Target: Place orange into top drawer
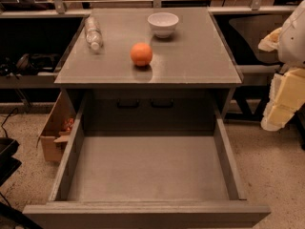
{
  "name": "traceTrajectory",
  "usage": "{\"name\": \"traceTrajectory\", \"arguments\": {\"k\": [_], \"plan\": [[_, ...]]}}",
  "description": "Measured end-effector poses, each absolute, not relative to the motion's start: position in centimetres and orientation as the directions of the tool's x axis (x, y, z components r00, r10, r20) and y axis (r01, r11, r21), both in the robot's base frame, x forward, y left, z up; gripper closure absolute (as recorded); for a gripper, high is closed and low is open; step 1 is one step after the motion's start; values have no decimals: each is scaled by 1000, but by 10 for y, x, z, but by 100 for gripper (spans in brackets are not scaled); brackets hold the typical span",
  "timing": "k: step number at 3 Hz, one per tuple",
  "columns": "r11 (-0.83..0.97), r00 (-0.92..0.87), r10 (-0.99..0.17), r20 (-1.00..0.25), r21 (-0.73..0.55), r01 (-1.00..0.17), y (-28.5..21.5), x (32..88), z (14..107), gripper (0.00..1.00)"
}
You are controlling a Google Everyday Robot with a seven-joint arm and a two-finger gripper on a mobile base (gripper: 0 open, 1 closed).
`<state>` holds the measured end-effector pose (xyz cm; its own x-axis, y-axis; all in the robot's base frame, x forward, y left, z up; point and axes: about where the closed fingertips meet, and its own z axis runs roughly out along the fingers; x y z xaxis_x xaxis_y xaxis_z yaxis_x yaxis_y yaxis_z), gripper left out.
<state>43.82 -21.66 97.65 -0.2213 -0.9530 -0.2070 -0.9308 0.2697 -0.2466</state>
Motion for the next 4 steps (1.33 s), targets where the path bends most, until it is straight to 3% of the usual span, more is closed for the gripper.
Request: {"name": "traceTrajectory", "arguments": {"k": [2,4], "plan": [[293,-229,-938,-259,-246,-924,-219,443,975,0],[283,-76,-824,-561,-291,-914,-143,538,968,0]]}}
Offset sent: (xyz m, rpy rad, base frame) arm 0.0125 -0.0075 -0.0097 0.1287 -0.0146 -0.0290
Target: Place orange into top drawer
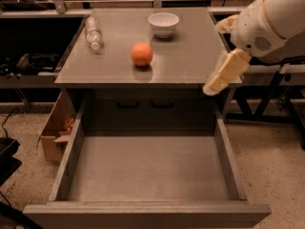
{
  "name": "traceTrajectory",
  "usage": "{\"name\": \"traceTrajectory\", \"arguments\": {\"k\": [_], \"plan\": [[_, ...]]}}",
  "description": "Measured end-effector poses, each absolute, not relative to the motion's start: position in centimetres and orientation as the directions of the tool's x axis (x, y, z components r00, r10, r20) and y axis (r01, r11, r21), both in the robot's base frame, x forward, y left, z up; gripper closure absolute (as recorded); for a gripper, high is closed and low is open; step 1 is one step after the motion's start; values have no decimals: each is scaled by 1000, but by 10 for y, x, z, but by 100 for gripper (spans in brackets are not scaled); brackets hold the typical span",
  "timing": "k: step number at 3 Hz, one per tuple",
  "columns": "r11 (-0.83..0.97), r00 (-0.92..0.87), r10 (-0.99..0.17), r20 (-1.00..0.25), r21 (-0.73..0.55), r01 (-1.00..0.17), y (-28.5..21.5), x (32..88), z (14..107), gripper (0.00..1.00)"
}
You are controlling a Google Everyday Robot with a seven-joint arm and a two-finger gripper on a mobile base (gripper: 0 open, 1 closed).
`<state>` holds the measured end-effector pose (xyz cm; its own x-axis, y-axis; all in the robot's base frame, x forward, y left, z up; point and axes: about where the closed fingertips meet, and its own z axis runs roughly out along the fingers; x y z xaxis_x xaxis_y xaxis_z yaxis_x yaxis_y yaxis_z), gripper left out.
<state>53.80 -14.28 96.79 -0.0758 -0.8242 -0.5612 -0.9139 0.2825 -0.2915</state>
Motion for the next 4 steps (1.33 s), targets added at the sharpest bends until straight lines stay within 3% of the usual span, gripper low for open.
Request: {"name": "traceTrajectory", "arguments": {"k": [2,4], "plan": [[341,98,-650,-753,-406,-848,-67,619,983,0],[376,92,-584,-807,-369,-850,-56,643,971,0]]}}
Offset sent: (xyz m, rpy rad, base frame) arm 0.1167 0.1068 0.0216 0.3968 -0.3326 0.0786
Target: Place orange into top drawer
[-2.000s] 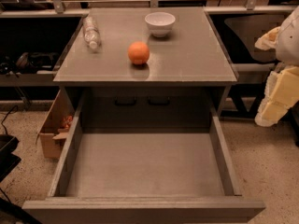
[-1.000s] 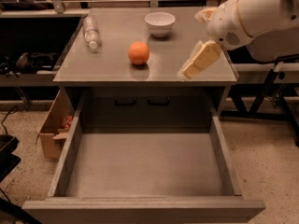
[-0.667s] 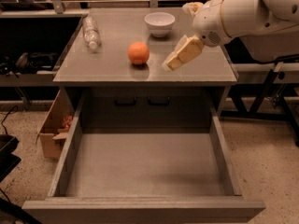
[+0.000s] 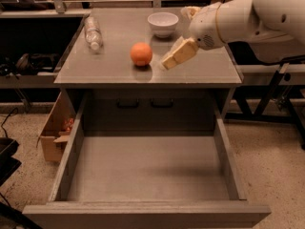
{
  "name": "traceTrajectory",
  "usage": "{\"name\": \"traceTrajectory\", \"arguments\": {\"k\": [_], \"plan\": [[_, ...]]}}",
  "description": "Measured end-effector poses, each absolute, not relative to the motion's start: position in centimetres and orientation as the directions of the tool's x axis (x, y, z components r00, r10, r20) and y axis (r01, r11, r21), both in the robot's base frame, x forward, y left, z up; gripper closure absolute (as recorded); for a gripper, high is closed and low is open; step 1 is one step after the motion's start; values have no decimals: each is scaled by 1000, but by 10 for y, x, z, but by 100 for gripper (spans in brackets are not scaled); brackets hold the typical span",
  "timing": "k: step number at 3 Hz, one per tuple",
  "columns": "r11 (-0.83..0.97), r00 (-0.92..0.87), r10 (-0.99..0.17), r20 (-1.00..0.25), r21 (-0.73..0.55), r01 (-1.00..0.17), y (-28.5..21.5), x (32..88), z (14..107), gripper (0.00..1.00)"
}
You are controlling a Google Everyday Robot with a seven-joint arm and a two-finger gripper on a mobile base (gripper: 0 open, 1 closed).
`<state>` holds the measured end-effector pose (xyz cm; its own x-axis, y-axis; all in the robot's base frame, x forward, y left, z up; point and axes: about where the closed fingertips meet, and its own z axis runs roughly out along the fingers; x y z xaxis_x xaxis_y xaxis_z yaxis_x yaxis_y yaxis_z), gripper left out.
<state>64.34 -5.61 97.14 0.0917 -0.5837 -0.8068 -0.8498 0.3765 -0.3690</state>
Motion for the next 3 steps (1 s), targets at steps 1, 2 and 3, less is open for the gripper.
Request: {"name": "traceTrajectory", "arguments": {"k": [1,2,3], "plan": [[422,77,-477,-875,-306,-853,-31,693,952,0],[434,52,-378,-924,-227,-872,6,744,921,0],[418,32,-337,-941,-180,-891,31,764,902,0]]}}
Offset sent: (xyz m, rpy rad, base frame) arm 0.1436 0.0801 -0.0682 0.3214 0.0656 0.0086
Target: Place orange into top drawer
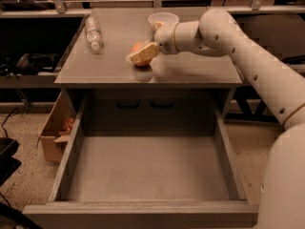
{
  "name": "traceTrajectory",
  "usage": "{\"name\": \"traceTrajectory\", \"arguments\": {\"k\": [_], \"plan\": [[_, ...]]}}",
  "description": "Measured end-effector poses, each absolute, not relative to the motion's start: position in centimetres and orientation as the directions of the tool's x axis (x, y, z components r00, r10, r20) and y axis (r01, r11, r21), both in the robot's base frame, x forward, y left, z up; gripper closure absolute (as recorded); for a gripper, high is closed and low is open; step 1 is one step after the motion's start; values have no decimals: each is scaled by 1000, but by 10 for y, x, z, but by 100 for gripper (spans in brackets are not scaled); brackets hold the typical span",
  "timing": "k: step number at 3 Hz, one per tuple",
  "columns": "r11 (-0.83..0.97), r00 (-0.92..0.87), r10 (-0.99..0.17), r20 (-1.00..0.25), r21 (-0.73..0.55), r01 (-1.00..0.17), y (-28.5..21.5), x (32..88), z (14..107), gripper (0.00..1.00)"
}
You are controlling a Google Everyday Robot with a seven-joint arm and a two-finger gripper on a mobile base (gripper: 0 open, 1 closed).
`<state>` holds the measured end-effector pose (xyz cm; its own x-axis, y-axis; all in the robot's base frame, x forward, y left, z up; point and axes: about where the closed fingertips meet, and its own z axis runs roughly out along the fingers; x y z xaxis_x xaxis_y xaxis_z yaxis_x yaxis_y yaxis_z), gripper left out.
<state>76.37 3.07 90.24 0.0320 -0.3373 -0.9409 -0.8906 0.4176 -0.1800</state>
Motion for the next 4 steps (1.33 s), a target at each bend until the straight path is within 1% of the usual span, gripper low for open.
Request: {"name": "traceTrajectory", "arguments": {"k": [1,3,4], "plan": [[398,6,-320,-948,-140,-907,50,763,883,18],[425,-78,-331,-941,-75,-902,56,750,840,64],[423,-82,-332,-940,-71,-903,57,749,837,95]]}}
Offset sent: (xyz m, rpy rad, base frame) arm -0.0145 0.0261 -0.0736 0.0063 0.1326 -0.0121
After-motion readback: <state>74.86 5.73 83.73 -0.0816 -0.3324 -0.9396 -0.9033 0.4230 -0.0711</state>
